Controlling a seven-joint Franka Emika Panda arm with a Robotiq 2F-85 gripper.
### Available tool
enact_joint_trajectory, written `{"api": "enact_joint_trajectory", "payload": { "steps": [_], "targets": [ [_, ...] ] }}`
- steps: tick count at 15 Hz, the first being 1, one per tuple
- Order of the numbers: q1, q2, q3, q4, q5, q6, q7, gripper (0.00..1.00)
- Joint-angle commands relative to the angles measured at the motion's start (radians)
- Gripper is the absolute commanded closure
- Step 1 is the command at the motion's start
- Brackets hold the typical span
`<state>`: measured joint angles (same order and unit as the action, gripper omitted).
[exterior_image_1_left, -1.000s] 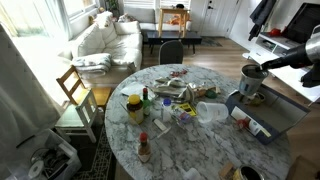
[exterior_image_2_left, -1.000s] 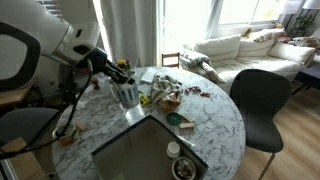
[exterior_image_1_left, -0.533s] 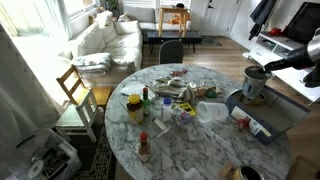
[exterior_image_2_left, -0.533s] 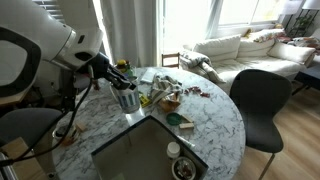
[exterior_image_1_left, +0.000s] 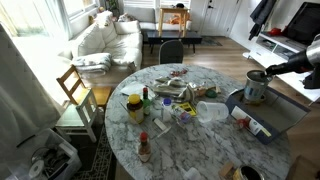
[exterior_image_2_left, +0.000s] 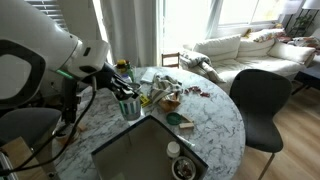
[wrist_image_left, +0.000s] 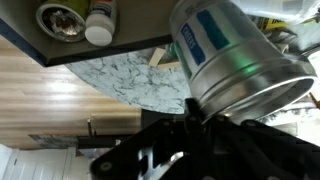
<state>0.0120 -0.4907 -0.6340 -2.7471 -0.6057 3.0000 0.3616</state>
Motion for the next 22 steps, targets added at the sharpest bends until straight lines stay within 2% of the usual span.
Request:
{"api": "enact_joint_trajectory", "payload": {
  "steps": [1,5,12,17,22],
  "targets": [
    [0.105,0.081,-0.171,0.007,0.090,0.049,-0.060,0.98],
    [0.259,0.112,-0.368,0.001,0.178,0.155,-0.112,0.98],
    [0.574,0.167,-0.716,0.016,0.202,0.319,-0.122,0.98],
    [0.804,0.219,-0.945,0.050,0.241,0.362,-0.097,0.98],
    [1.011,0.219,-1.138,0.078,0.304,0.355,-0.106,0.98]
  ]
}}
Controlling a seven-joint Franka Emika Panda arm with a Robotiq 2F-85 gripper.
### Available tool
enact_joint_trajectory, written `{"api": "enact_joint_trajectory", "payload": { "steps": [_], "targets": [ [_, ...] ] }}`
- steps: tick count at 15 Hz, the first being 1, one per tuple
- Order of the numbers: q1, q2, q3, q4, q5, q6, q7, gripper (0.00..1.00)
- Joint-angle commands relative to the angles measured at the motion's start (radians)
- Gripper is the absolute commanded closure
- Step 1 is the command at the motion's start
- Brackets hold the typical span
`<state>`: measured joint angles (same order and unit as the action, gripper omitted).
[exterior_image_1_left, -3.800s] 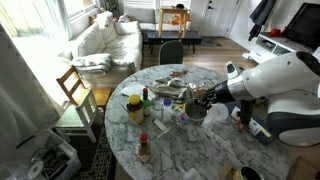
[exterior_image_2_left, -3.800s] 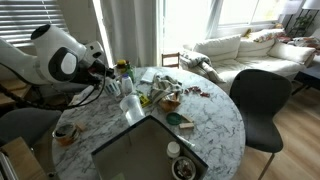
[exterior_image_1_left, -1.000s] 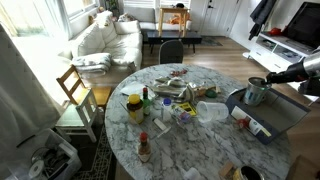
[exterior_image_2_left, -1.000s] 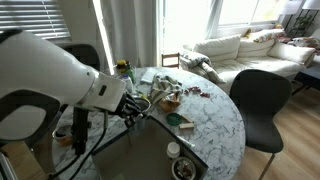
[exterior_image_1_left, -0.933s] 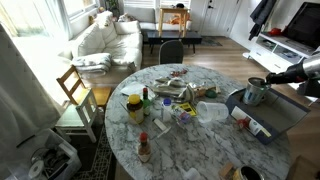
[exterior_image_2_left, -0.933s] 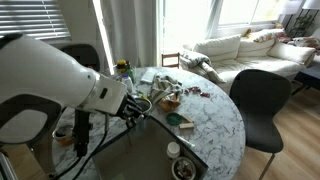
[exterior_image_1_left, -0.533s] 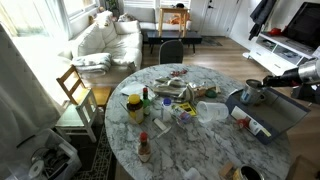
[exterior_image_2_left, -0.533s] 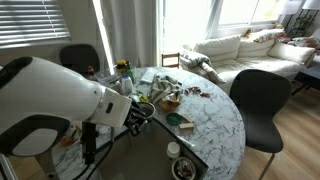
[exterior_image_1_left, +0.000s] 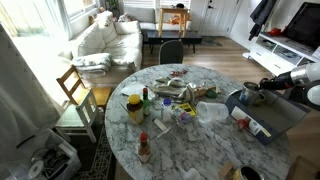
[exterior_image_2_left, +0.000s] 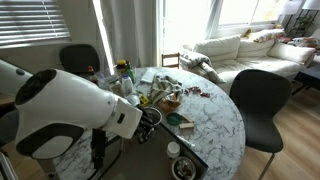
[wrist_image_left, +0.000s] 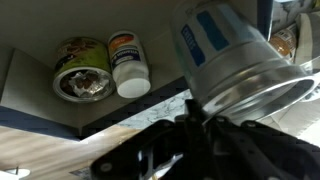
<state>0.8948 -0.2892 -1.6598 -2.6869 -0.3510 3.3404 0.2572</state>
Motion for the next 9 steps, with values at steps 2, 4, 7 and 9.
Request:
{"api": "enact_joint_trajectory", "payload": {
  "steps": [2,4,7,9],
  "targets": [
    [0.223,0.018,-0.194,0.029,0.074,0.020,-0.006,0.98],
    [0.323,0.017,-0.283,0.041,0.105,0.029,-0.007,0.98],
    [0.477,0.010,-0.425,0.061,0.150,0.035,-0.022,0.98],
    [0.578,0.005,-0.521,0.076,0.177,0.034,-0.030,0.98]
  ]
}}
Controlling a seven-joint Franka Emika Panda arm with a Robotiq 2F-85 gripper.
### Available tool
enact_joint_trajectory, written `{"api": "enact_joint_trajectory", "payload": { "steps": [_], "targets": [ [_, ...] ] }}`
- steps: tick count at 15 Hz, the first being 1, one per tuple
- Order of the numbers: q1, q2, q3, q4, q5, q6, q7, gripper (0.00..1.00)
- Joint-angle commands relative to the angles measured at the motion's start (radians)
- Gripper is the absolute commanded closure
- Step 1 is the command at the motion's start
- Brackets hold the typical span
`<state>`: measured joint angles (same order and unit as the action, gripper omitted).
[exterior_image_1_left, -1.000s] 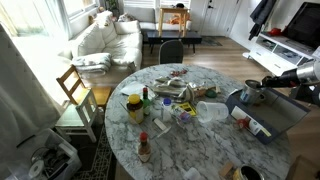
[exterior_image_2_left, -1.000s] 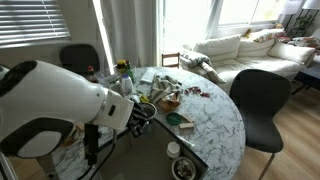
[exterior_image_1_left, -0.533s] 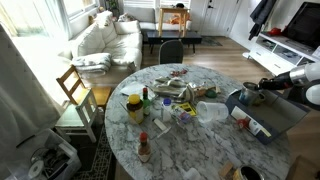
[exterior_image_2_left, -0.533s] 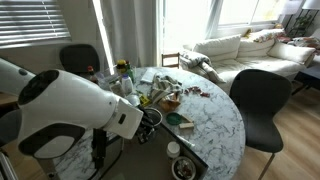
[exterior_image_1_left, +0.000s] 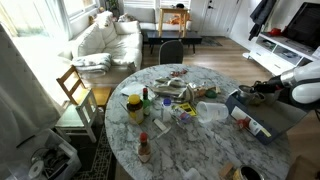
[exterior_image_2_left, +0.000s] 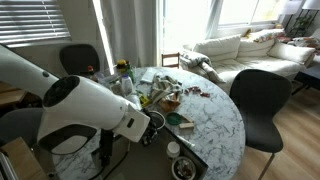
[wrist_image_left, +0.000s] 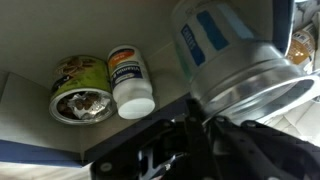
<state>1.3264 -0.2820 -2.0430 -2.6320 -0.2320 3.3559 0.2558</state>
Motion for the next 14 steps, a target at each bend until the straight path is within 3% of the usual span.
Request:
{"api": "enact_joint_trajectory", "payload": {
  "steps": [1,5,8,9,10,14],
  "targets": [
    [0.195,-0.011,-0.185,0.028,0.068,0.023,-0.035,0.98],
    [0.363,-0.053,-0.343,0.059,0.087,0.033,-0.050,0.98],
    [0.444,-0.090,-0.417,0.081,0.078,0.048,-0.046,0.98],
    [0.472,-0.091,-0.445,0.086,0.081,0.055,-0.046,0.68],
    [0.476,-0.108,-0.449,0.094,0.072,0.061,-0.040,0.68],
    [0.486,-0.107,-0.453,0.113,0.059,0.061,-0.018,0.38]
  ]
}}
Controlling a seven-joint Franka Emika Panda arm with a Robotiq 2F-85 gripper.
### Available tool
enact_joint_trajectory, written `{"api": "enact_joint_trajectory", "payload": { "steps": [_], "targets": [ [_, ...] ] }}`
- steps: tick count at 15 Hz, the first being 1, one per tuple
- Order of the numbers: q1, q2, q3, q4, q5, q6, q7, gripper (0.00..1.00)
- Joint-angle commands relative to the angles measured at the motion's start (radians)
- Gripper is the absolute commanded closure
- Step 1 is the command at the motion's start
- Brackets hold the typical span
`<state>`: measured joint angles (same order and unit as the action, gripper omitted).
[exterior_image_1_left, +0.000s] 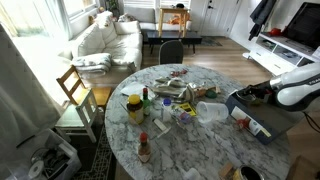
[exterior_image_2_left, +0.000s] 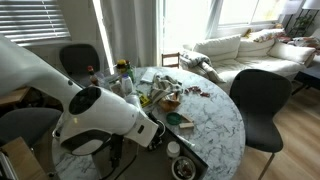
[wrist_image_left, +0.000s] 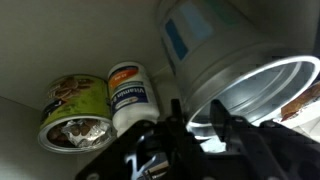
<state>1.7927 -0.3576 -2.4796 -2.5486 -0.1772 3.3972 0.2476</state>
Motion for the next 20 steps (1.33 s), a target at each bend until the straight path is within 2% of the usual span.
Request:
{"api": "enact_joint_trajectory", "payload": {
  "steps": [1,5,7,10,12,15,18,19,20],
  "targets": [
    [0.014,-0.021,-0.007,0.030,0.002,0.015,-0.005,0.32],
    [-0.016,0.085,0.036,0.007,0.006,-0.045,0.021,0.01],
    [-0.038,0.140,0.071,-0.004,0.004,-0.103,0.039,0.00],
    [-0.123,0.191,0.204,0.003,-0.016,-0.203,0.047,0.00],
    [-0.142,0.262,0.269,0.003,0.009,-0.294,0.035,0.00],
    [-0.143,0.314,0.372,0.037,0.046,-0.462,-0.011,0.00],
    [-0.107,0.345,0.444,0.076,0.072,-0.634,-0.066,0.00],
    [-0.243,0.352,0.619,0.091,0.074,-0.680,-0.071,0.00],
    [-0.262,0.348,0.674,0.108,0.081,-0.709,-0.089,0.00]
  ]
}}
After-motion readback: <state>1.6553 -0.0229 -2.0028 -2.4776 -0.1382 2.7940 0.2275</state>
